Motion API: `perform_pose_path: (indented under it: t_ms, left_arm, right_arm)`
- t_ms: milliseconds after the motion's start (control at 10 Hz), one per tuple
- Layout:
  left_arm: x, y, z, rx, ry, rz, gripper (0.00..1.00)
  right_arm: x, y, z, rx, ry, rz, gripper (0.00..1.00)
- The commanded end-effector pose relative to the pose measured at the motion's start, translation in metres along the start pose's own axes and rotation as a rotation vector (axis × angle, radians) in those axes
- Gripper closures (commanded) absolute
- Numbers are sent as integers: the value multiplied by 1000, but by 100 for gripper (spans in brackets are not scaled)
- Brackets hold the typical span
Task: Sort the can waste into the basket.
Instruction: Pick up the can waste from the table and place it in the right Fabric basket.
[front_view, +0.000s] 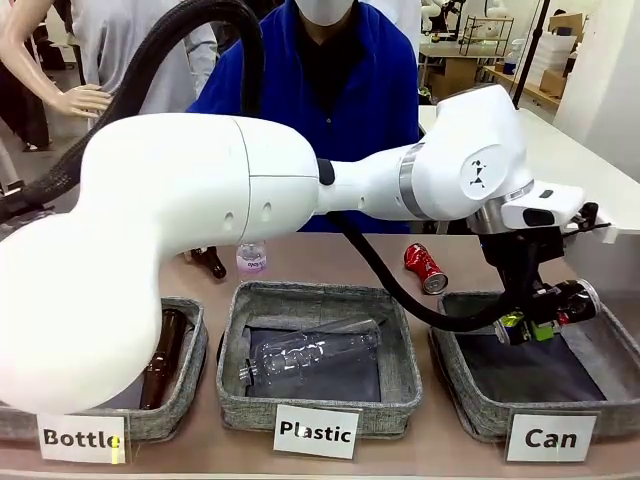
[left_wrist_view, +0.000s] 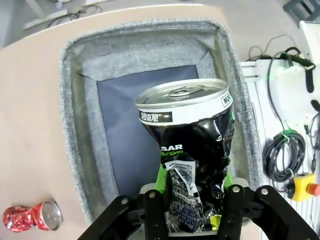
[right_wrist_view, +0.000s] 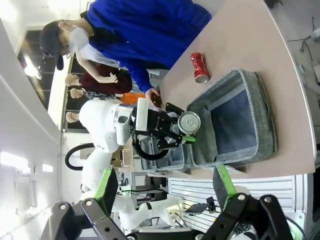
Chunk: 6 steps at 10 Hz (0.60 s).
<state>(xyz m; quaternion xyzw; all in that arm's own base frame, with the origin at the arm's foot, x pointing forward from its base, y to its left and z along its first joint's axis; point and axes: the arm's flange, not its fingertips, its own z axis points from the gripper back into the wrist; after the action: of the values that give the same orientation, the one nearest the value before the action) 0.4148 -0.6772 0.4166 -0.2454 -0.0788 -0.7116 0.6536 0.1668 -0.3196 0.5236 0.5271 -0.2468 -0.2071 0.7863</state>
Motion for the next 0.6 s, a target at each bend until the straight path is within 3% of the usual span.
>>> perform_pose_path:
  t_ms: [0,500]
  left_arm:
    - [0,-2,3,20,0,-53,1]
    - [-6,-1,11,-1,-53,-39,0]
  right_arm:
    - [-3,1,-1,-12,3,-6,0]
    - [0,0,0,0,0,0,0]
